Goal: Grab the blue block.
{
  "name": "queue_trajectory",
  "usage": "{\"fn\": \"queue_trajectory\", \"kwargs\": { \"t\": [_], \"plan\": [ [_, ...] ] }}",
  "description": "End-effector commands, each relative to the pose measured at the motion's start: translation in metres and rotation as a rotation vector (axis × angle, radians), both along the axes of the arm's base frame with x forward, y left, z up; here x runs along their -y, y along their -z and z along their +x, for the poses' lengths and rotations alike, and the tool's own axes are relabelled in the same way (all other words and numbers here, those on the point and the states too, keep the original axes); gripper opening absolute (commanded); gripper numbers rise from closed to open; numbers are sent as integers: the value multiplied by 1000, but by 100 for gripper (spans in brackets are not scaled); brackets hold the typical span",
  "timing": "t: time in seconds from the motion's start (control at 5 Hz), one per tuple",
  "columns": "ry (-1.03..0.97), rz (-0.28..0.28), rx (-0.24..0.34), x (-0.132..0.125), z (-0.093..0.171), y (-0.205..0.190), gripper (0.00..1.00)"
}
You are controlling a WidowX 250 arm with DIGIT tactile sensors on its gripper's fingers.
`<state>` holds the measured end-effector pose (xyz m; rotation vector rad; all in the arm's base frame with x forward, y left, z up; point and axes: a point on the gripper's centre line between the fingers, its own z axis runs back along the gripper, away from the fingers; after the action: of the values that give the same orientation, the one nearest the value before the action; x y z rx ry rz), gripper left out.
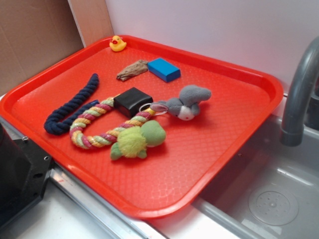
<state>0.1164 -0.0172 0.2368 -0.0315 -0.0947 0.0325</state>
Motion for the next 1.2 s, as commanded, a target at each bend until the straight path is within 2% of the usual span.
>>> {"fn": "queue_trajectory", "kwargs": {
  "t": [0.0,0.2,0.4,1.0],
  "plan": [
    [0,0,0,0,0,0,100],
    [-171,97,-82,-19,34,44,100],
    [-420,36,-65,-30,80,82,100],
    [-420,36,-65,-30,80,82,100]
  ]
}}
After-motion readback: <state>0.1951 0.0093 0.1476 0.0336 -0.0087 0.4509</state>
